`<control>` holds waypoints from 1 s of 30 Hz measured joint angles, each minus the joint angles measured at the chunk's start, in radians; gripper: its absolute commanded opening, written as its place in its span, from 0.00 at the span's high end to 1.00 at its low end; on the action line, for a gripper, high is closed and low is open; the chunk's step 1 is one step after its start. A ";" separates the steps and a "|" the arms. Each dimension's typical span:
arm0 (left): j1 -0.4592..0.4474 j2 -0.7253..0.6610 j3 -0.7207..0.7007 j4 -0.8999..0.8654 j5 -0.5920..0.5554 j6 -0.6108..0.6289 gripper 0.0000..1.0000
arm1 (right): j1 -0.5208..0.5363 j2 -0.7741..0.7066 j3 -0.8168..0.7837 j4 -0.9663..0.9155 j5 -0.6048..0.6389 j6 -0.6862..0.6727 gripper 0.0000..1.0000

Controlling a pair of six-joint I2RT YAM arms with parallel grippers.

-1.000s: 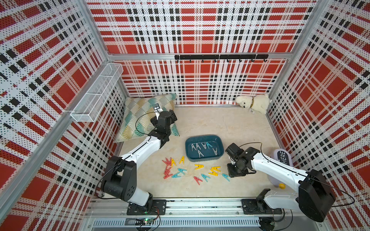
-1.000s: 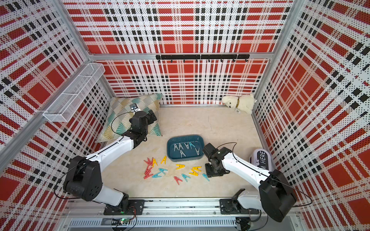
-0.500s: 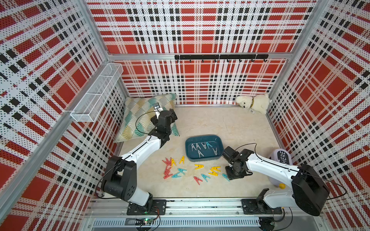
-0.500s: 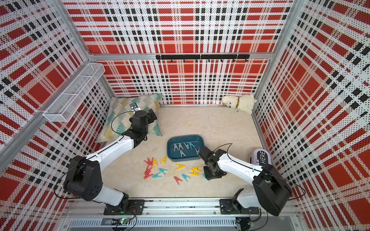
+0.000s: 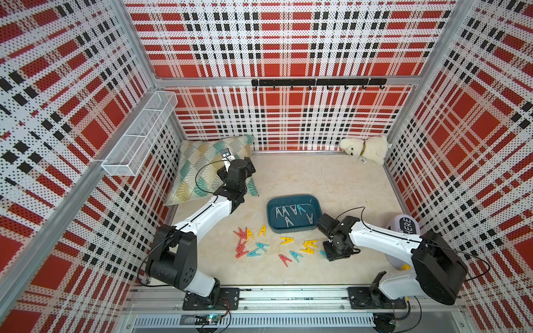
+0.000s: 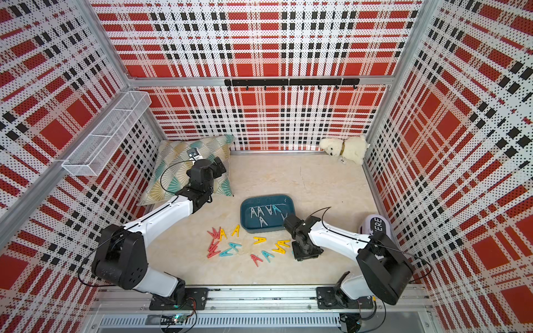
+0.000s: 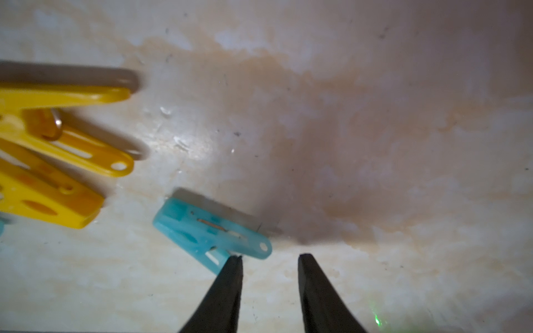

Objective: Put the clothespins into the storage box
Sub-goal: Pick up the clothespin from the center of the board.

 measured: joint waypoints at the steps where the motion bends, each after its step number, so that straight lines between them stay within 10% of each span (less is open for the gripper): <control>1: 0.000 0.000 0.000 0.000 0.000 0.000 0.01 | 0.000 0.004 0.000 0.003 0.002 0.001 0.61; 30: 0.001 0.000 -0.001 0.000 0.005 0.000 0.01 | 0.006 0.061 0.053 0.076 0.047 -0.021 0.90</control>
